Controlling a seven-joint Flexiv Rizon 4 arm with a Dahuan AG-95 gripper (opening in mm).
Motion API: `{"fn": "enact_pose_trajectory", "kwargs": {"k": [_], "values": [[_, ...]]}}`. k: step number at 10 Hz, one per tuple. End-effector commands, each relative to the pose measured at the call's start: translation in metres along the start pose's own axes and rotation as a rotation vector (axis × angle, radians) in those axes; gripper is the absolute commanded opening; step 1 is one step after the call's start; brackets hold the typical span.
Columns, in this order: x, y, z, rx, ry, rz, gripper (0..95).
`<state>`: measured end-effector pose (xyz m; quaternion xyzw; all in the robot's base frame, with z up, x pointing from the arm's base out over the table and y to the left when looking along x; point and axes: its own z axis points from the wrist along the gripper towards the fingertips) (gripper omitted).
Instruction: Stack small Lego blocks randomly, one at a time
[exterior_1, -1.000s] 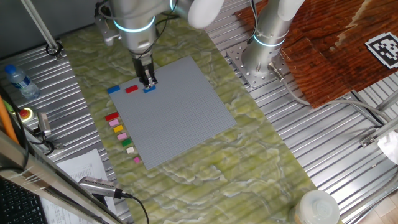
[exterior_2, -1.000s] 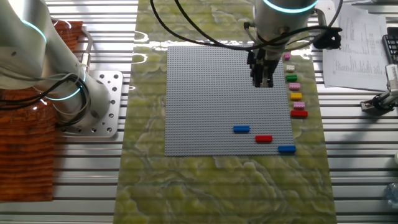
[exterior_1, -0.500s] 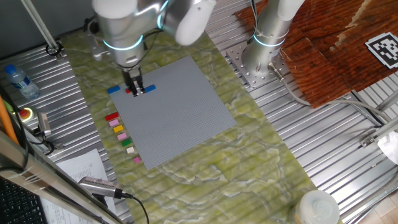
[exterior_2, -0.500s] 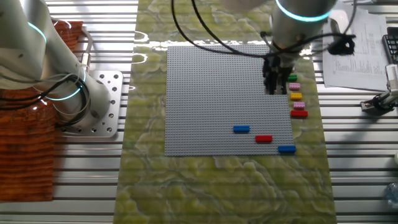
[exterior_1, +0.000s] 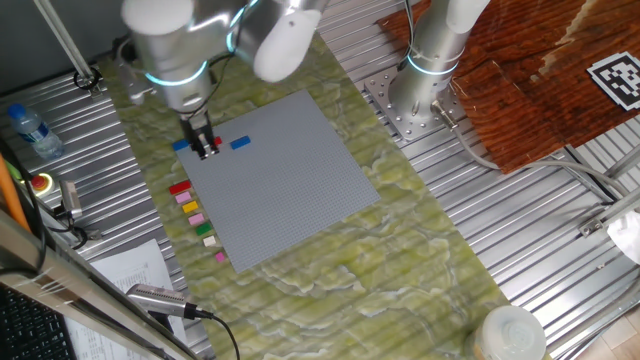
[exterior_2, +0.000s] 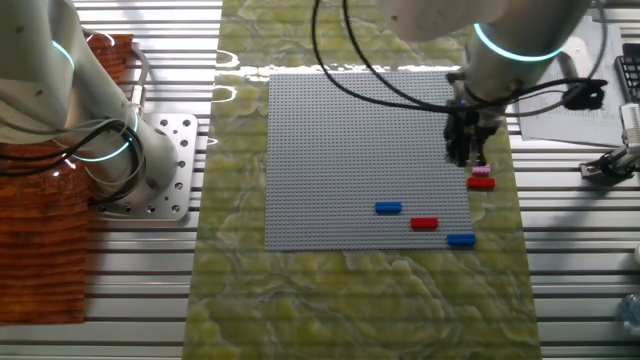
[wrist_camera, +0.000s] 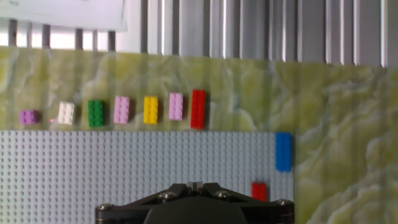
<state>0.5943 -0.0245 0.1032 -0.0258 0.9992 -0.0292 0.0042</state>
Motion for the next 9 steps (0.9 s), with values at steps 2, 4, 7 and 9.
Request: {"fn": "enact_pose_trajectory", "kwargs": {"k": [2,4,7,9], "values": [[-0.018,0.007,0.002,0.0,0.021,-0.022,0.0],[-0.03,0.011,0.008,0.0,0.04,-0.013,0.0],[-0.04,0.016,0.013,0.001,0.05,-0.024,0.0],[-0.039,0.016,0.013,0.002,0.046,-0.038,0.0]]}}
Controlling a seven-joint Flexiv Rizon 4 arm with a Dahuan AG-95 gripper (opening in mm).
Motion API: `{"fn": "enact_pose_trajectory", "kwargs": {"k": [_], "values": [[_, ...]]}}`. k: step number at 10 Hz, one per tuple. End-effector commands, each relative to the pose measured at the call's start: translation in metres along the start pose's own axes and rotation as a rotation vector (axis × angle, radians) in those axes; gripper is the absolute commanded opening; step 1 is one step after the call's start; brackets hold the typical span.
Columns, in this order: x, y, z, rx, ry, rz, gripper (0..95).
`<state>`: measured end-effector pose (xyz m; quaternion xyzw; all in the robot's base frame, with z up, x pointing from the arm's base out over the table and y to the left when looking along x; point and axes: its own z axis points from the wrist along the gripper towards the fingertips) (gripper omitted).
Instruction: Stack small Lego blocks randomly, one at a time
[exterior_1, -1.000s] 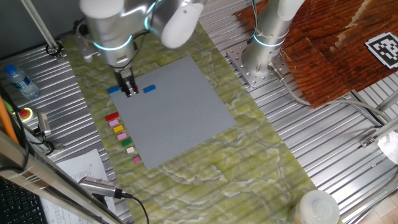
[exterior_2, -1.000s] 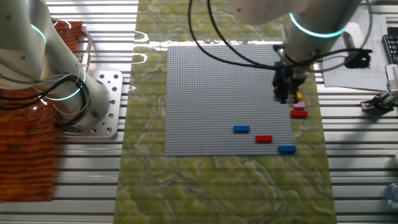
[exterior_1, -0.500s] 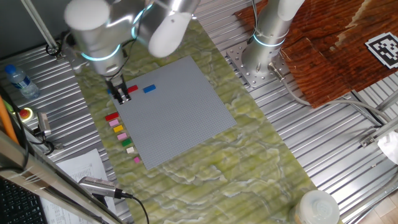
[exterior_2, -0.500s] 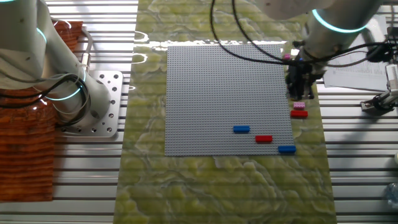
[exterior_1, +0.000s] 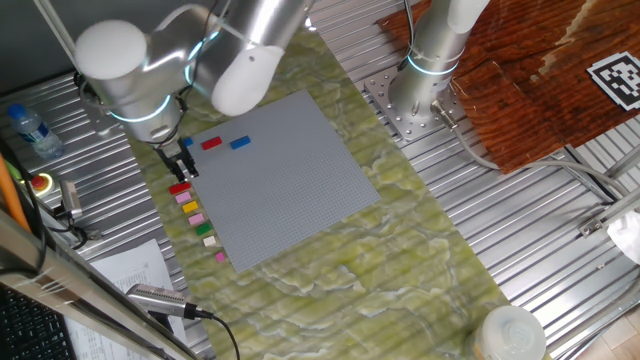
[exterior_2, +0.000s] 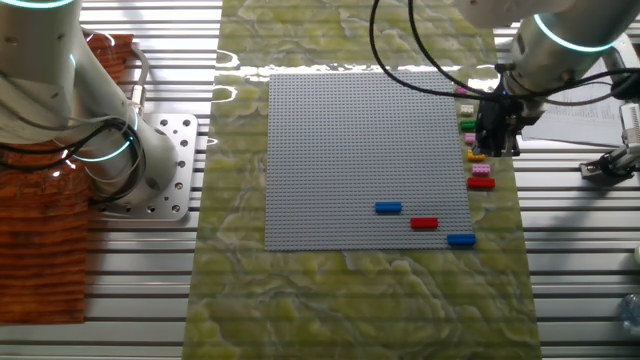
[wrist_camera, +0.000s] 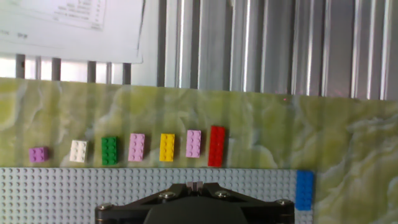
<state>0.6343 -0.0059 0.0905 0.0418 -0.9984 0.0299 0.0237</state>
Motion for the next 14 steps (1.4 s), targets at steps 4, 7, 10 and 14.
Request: {"fn": "enact_pose_trajectory", "kwargs": {"k": [4,7,10,14], "values": [[0.002,-0.001,0.001,-0.004,-0.023,0.072,0.0],[0.002,-0.001,0.001,-0.001,-0.024,0.043,0.0],[0.001,-0.01,0.01,-0.01,-0.038,-0.047,0.0],[-0.009,-0.027,0.039,-0.021,-0.092,-0.014,19.0]]}}
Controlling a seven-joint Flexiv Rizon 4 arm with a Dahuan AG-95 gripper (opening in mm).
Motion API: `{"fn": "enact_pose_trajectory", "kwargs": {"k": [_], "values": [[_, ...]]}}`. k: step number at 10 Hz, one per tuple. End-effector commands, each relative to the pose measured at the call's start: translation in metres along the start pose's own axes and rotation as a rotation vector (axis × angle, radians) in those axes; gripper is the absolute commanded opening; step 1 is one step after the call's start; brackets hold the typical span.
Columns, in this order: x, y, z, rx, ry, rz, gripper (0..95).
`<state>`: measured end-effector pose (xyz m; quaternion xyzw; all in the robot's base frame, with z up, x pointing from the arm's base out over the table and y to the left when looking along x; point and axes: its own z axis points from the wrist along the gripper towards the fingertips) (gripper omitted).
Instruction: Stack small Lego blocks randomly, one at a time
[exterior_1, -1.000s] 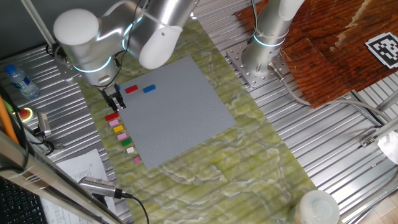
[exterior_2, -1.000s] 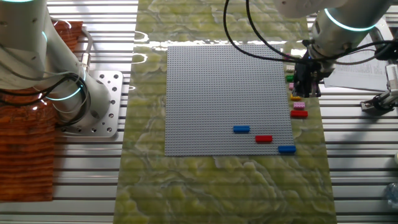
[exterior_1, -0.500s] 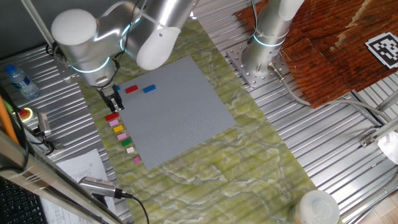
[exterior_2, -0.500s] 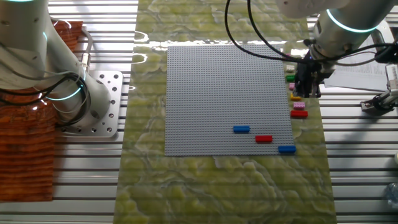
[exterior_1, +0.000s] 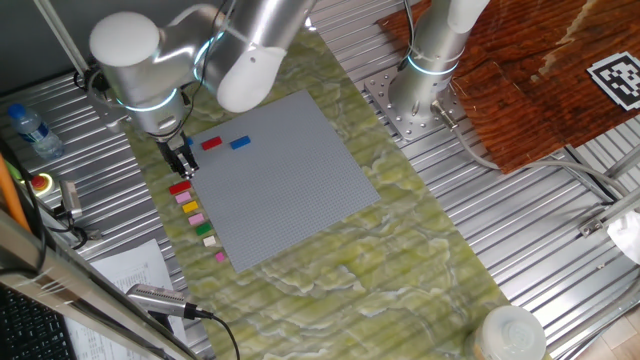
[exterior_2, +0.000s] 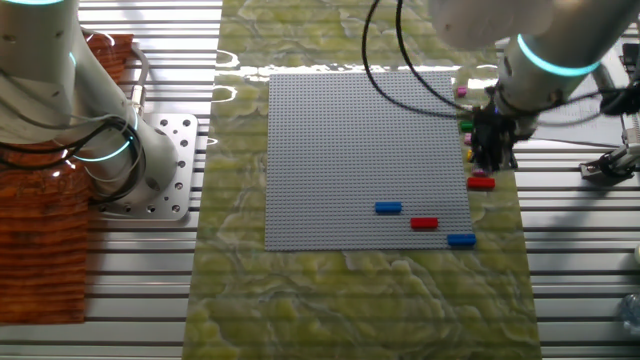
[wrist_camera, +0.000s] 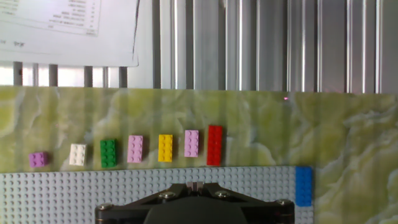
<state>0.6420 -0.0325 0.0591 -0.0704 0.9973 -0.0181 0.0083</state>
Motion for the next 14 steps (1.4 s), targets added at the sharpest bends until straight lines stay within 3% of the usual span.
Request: {"fn": "enact_pose_trajectory", "kwargs": {"k": [1,9,10,14], "values": [[-0.002,-0.003,0.01,-0.009,-0.044,0.051,19.0],[-0.013,-0.005,0.037,-0.005,-0.078,0.077,19.0],[-0.013,-0.005,0.036,-0.006,-0.079,0.073,38.0],[-0.014,-0.003,0.042,-0.001,-0.081,0.075,38.0]]}}
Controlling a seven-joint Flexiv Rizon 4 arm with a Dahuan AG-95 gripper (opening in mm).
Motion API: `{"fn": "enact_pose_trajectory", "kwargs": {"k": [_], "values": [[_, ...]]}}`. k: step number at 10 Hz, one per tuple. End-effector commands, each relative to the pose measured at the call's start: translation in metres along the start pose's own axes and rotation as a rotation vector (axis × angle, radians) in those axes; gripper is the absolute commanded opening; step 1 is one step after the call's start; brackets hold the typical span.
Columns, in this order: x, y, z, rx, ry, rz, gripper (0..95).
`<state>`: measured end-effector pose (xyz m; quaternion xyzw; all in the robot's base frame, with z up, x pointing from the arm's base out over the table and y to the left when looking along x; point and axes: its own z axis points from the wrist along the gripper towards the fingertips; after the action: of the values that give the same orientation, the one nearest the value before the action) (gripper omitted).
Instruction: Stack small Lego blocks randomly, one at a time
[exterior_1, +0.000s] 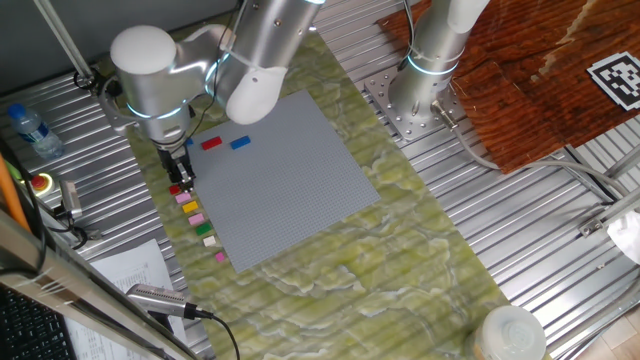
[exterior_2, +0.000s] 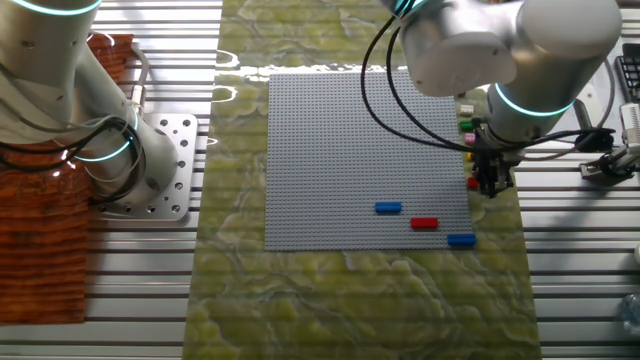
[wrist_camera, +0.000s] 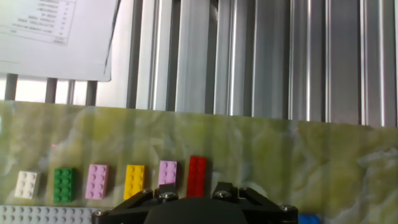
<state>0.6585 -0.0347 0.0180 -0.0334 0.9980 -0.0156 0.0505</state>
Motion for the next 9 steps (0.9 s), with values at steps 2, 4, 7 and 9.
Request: {"fn": "enact_pose_trajectory", "kwargs": {"k": [2,4,7,9], "values": [[0.0004,-0.0009,-0.0015,-0.008,0.002,0.0,38.0],[-0.0013,-0.0036,-0.0055,-0.002,0.002,0.003,19.0],[-0.0014,-0.0045,-0.0002,-0.001,-0.001,0.004,19.0],[-0.0022,-0.0041,-0.0003,-0.002,-0.002,0.002,19.0]]}}
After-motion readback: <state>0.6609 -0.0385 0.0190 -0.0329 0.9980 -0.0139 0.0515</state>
